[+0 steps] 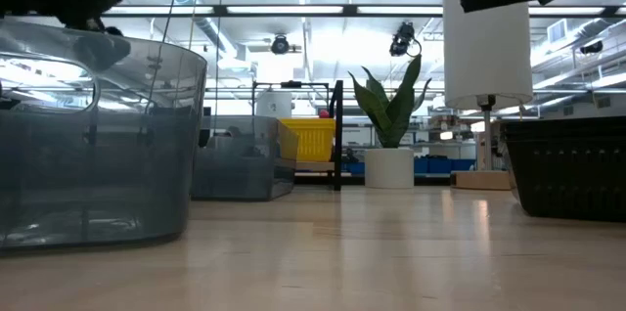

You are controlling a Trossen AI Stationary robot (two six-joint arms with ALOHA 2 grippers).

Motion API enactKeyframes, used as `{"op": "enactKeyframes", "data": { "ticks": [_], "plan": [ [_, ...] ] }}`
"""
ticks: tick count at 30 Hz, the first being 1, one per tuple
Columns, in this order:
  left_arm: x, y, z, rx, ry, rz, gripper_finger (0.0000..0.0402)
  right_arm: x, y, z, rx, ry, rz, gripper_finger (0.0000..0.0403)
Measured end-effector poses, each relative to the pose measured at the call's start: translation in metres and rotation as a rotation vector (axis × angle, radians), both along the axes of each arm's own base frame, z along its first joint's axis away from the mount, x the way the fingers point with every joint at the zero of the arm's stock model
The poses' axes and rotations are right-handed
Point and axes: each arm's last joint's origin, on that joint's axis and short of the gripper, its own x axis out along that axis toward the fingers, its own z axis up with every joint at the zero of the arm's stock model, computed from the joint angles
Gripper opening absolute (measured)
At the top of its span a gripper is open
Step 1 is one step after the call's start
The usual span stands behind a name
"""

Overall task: Stack baskets on shelf by color
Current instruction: Stack the bottom right gray bin on top of the top gray bin

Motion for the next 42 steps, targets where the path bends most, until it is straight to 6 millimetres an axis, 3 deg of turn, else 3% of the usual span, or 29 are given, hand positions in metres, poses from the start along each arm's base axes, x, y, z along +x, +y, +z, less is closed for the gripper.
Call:
{"op": "enactKeyframes", "data": {
  "ticks": [3, 8, 12, 19, 25, 30, 36, 42],
  "plan": [
    [0.009, -0.008, 0.013, 0.12, 0.113, 0.017, 0.0005, 0.0, 0.0, 0.0, -0.014, 0.009, 0.011, 0.0085],
    [0.031, -0.037, 0.038, 0.236, 0.132, -0.078, 0.0006, -0.003, -0.002, 0.006, -0.01, 0.003, 0.014, 0.0085],
    [0.048, -0.073, 0.039, 0.299, 0.21, -0.133, 0.0006, -0.009, -0.002, 0.008, -0.002, 0.01, 0.017, 0.0085],
    [0.077, -0.132, 0.034, 0.261, 0.379, -0.199, 0.0006, -0.015, -0.003, 0.005, -0.014, 0.02, -0.005, 0.0085],
    [0.101, -0.168, 0.041, 0.284, 0.573, -0.185, 0.0005, -0.015, -0.003, 0.005, -0.005, 0.015, -0.009, 0.0085],
    [0.122, -0.18, 0.039, 0.328, 0.657, -0.123, 0.0022, -0.015, -0.002, 0.006, 0.009, 0.004, -0.011, 0.0085],
    [0.149, -0.165, 0.039, 0.31, 0.763, -0.04, 0.0068, -0.014, -0.001, 0.007, 0.02, -0.006, -0.009, 0.0085],
    [0.16, -0.175, 0.032, 0.28, 0.798, -0.125, 0.015, -0.015, 0.0, 0.007, 0.019, -0.002, 0.003, 0.0085]
  ]
}}
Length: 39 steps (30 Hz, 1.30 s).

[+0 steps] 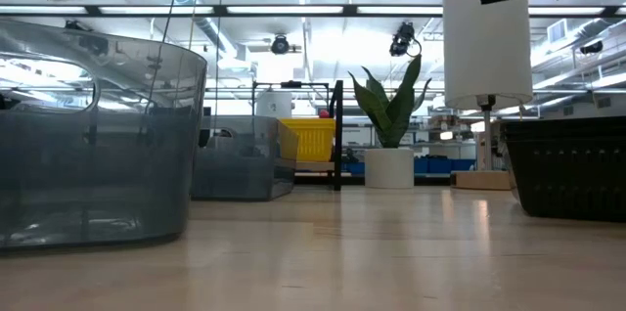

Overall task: Stack baskets on shelf by color
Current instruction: Stack the bottom right gray bin on top of the top gray bin

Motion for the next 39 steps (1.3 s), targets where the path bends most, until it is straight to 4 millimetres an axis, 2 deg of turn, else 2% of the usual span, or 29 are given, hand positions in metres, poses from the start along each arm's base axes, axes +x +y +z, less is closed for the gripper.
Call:
{"op": "enactKeyframes", "data": {
  "ticks": [3, 6, 17, 23, 28, 34, 37, 39],
  "plan": [
    [0.005, -0.002, -0.004, 0.024, 0.038, 0.001, 0.0195, 0.0, 0.0, 0.0, -0.002, 0.001, 0.001, 0.0085],
    [0.01, -0.009, -0.001, 0.025, 0.022, -0.002, 0.0219, 0.0, 0.0, 0.0, -0.004, 0.002, 0.002, 0.0085],
    [0.012, -0.023, -0.033, 0.177, 0.141, -0.024, 0.0206, 0.0, 0.0, 0.0, -0.005, 0.003, 0.002, 0.0085],
    [0.012, -0.025, -0.054, 0.245, 0.217, -0.047, 0.0173, 0.0, 0.0, 0.0, -0.005, 0.003, 0.002, 0.0085],
    [0.012, -0.029, -0.065, 0.268, 0.243, -0.098, 0.012, 0.0, 0.0, 0.0, -0.005, 0.003, 0.002, 0.0085],
    [0.01, -0.029, -0.065, 0.21, 0.292, -0.114, 0.0019, 0.0, 0.0, 0.0, -0.012, 0.007, 0.006, 0.0085],
    [0.009, -0.031, -0.059, 0.171, 0.31, -0.169, 0.0012, 0.0, 0.0, 0.0, -0.011, 0.006, 0.006, 0.0085],
    [0.008, -0.035, -0.047, 0.153, 0.297, -0.234, 0.0011, 0.001, 0.0, 0.0, -0.004, 0.002, 0.007, 0.0085]
  ]
}}
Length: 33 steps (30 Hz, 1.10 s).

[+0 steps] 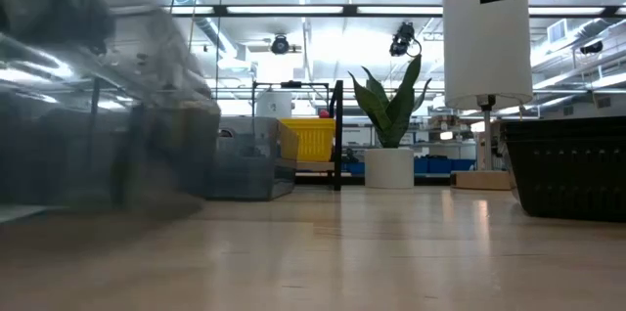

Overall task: Stack baskets on shelf by color
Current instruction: Stack the bottom right gray bin on top of the top gray bin

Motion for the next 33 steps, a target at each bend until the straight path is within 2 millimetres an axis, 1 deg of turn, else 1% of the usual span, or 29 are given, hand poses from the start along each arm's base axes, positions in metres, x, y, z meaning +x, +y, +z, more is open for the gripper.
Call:
{"op": "enactKeyframes", "data": {
  "ticks": [3, 7, 11, 15, 17, 21, 26, 33],
  "plan": [
    [0.0, -0.004, 0.029, -0.027, -0.042, -0.082, 0.0009, 0.0, 0.0, 0.0, 0.007, -0.003, 0.003, 0.0085],
    [-0.003, 0.001, 0.06, 0.034, -0.071, -0.148, 0.0008, 0.0, 0.001, 0.0, 0.007, -0.003, 0.004, 0.0085],
    [-0.002, 0.009, 0.084, 0.099, -0.074, -0.172, 0.0007, 0.0, 0.001, 0.0, 0.01, -0.001, 0.006, 0.0085],
    [0.001, 0.019, 0.102, 0.148, -0.078, -0.184, 0.0006, 0.0, 0.001, 0.0, 0.01, -0.001, 0.006, 0.0085],
    [0.001, 0.025, 0.105, 0.203, -0.069, -0.193, 0.0006, 0.0, 0.001, 0.0, 0.01, -0.001, 0.006, 0.0085],
    [0.006, 0.042, 0.104, 0.288, -0.044, -0.199, 0.0006, 0.001, 0.001, 0.0, 0.01, -0.001, 0.006, 0.0085],
    [0.017, 0.06, 0.104, 0.327, -0.036, -0.213, 0.0005, 0.0, 0.001, 0.0, 0.01, -0.001, 0.006, 0.0085],
    [0.024, 0.089, 0.103, 0.432, 0.027, -0.211, 0.0005, 0.0, 0.001, 0.0, 0.016, 0.009, 0.018, 0.0085]
  ]
}}
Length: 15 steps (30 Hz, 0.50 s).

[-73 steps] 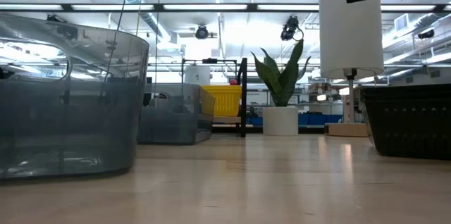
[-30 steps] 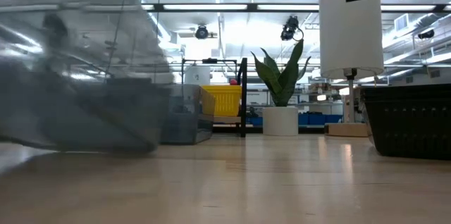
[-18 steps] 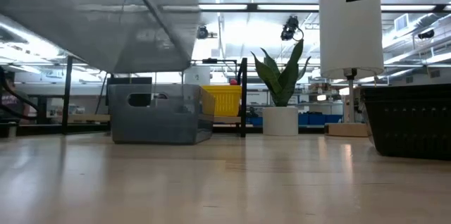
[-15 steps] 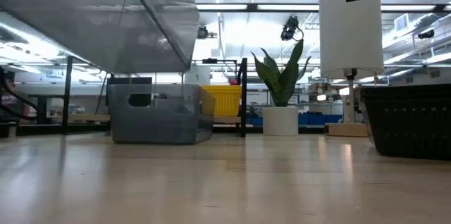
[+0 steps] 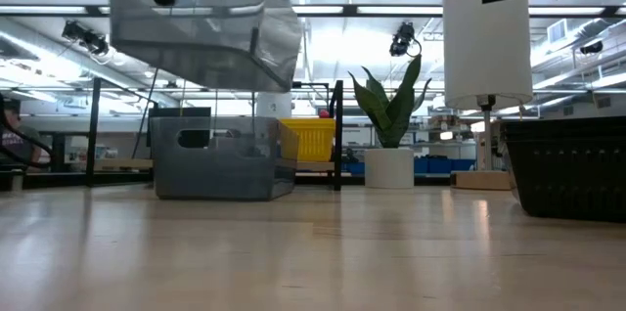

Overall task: Stack baskets on shelf by color
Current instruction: Stack the bottom right gray bin on top of the top gray bin

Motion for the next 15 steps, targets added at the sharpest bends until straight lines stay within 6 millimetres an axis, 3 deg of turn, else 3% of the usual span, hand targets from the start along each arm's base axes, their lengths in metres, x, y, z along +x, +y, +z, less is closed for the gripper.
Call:
{"op": "enactKeyframes", "data": {
  "ticks": [4, 8, 15],
  "plan": [
    [0.004, 0.014, -0.002, 0.062, 0.017, -0.013, 0.0005, -0.001, 0.002, 0.0, 0.003, -0.003, 0.009, 0.0085],
    [0.003, 0.033, -0.017, 0.094, 0.066, -0.004, 0.0006, -0.003, 0.006, 0.001, 0.012, -0.011, 0.023, 0.0085],
    [-0.003, 0.062, -0.034, 0.076, -0.04, 0.056, 0.0007, -0.005, 0.008, 0.002, 0.023, -0.02, 0.034, 0.0085]
  ]
}}
